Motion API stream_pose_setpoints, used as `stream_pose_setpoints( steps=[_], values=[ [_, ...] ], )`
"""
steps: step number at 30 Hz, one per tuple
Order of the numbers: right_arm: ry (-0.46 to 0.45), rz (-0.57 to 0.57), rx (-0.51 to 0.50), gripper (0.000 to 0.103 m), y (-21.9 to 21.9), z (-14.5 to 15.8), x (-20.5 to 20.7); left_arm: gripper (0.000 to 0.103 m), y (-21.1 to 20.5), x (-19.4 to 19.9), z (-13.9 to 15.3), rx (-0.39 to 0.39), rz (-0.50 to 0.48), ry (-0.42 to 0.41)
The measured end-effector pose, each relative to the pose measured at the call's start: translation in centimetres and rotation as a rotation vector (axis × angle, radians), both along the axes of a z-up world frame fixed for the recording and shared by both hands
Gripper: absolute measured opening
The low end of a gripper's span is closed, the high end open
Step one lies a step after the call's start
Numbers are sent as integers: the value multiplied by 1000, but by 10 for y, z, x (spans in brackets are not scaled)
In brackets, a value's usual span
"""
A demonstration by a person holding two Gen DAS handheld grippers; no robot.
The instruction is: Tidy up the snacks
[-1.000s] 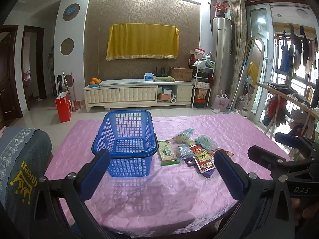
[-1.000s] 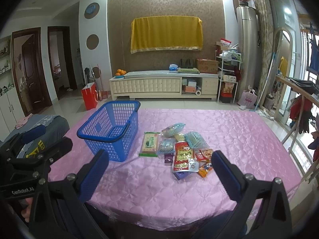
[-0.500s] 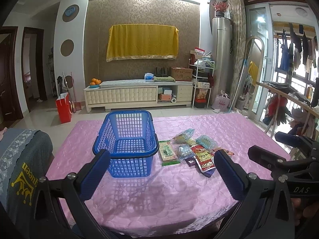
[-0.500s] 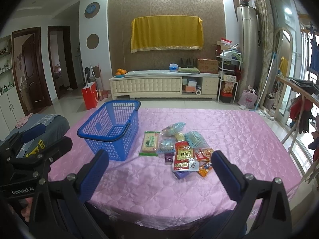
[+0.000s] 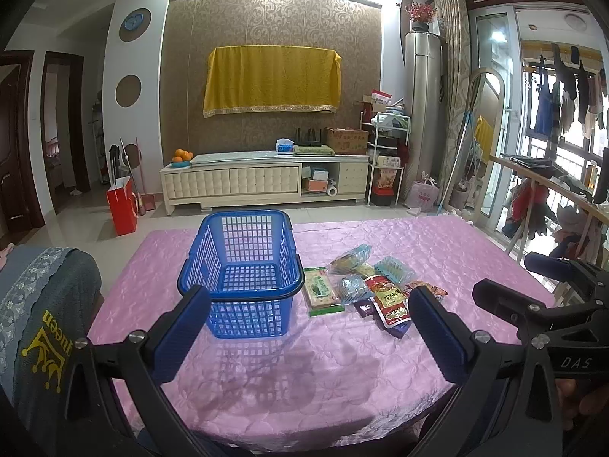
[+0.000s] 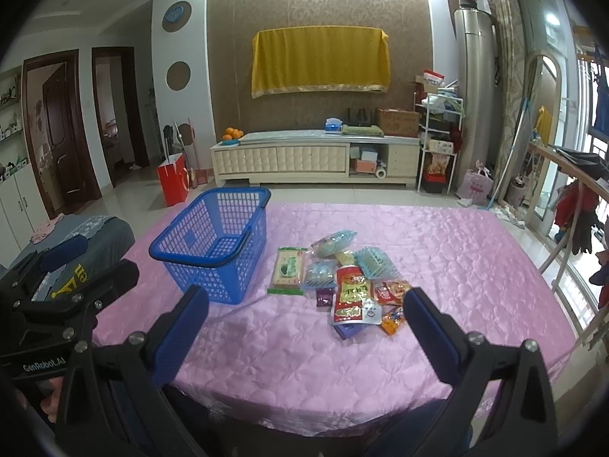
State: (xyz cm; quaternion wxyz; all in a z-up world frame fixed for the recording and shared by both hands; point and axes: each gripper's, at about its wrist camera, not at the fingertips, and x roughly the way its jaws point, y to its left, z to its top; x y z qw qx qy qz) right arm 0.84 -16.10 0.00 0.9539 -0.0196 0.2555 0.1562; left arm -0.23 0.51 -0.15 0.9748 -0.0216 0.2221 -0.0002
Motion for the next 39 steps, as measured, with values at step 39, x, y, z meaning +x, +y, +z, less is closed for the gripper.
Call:
stream_pose_setpoints(
  steps=[39],
  values=[
    [33,32,-2,103,-22,4,46,103,-18,36,-2,24,-11,42]
  ],
)
